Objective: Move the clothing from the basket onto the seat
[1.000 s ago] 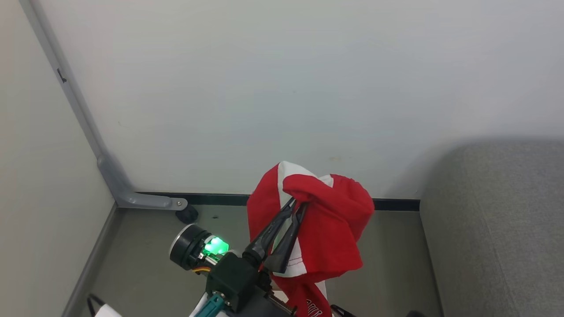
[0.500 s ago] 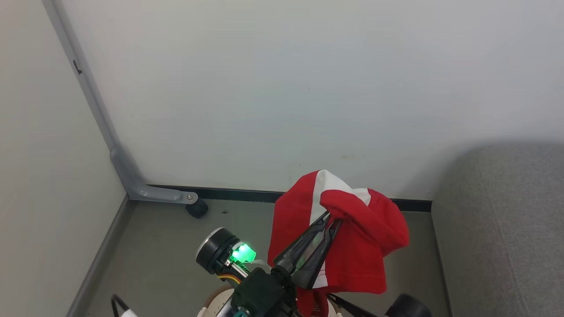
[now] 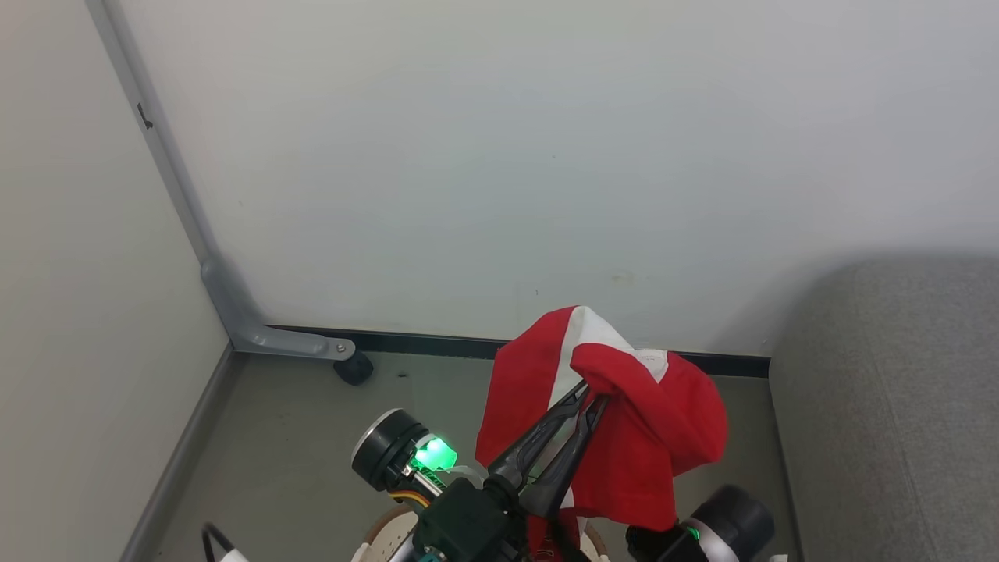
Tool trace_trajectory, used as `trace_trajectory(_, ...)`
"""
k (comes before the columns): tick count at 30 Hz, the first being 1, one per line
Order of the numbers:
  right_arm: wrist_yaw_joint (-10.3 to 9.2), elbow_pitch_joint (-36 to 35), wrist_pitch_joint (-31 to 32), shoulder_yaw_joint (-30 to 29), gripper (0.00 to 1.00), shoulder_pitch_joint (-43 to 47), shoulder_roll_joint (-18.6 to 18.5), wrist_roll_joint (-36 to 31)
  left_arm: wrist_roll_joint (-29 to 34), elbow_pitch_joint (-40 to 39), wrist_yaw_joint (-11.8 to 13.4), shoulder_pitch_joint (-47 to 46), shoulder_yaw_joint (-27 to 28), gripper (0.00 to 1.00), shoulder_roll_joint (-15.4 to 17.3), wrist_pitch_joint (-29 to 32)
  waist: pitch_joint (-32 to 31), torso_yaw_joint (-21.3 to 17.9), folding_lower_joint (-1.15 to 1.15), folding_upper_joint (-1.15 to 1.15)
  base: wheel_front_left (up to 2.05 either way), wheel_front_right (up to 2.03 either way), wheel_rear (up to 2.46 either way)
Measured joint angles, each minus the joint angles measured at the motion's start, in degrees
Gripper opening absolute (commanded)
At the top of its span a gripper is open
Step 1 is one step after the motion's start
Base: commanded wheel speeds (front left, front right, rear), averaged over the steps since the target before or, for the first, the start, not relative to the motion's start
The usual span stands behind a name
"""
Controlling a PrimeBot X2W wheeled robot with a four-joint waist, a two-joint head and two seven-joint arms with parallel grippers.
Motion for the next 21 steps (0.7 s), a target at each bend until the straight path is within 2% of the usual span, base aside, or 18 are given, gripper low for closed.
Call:
trace_trajectory(7,-2.22,-3.7,0.0,-2.2,1.00,-0.4,0.0,1.8,-0.8,0.1,0.0,0.4,-0.1,0.00,0.0,0.0,-0.2,-0.3,0.00,0.00,0.00,0.00,0.00)
trace_trajectory(21,-1.37,-1.4,0.0,3.7,1.00,-0.9,0.1,1.1,-1.5,0.0,0.0,0.3,-3.9,0.00,0.2,0.0,-0.3,-0.1,0.00,0.00,0.00,0.00,0.00)
